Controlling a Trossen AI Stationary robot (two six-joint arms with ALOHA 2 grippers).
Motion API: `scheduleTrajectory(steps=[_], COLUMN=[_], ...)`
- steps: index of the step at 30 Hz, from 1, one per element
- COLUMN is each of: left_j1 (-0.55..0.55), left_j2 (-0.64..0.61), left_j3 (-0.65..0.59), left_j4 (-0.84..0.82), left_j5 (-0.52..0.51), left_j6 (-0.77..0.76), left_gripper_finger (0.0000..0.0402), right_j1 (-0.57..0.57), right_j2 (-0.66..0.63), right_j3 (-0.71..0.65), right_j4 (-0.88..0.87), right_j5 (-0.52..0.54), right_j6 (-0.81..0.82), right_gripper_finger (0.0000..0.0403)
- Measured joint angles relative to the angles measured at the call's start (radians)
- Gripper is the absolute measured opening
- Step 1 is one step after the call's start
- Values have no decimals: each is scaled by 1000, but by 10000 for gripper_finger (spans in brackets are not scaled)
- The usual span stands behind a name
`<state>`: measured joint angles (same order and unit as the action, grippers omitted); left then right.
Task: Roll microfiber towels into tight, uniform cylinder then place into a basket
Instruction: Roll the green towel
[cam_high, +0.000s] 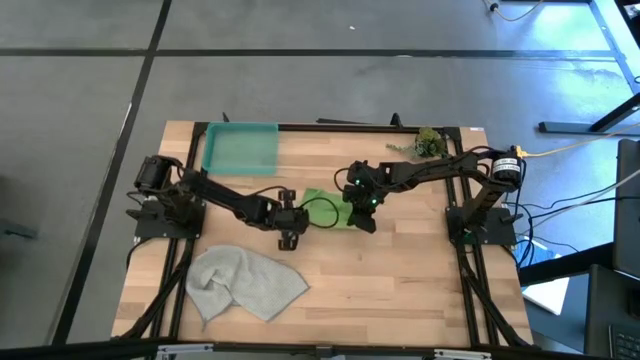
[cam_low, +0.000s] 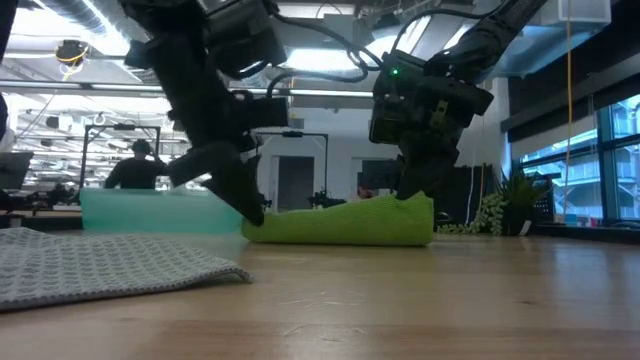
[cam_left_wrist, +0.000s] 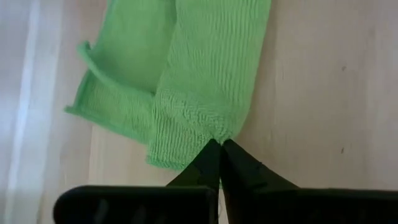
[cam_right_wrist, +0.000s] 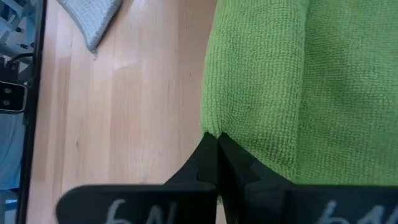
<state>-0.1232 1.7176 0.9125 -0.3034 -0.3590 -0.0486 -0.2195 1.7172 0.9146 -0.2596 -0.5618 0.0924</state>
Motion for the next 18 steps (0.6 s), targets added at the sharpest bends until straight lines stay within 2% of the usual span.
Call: scheduleTrajectory(steps=[7,18], left_j1=[57,155], left_j2=[0,0], left_j3=[71,99], left_j4=[-72,-100], left_j5=[72,160], left_j6=[0,-2], left_gripper_finger=[1,0], right_j1=[0,0], right_j2=[0,0], right_j3=[0,0], right_j4=[-5,-7], right_j5=[19,19], right_j6=[0,-18], right_gripper_finger=[0,0])
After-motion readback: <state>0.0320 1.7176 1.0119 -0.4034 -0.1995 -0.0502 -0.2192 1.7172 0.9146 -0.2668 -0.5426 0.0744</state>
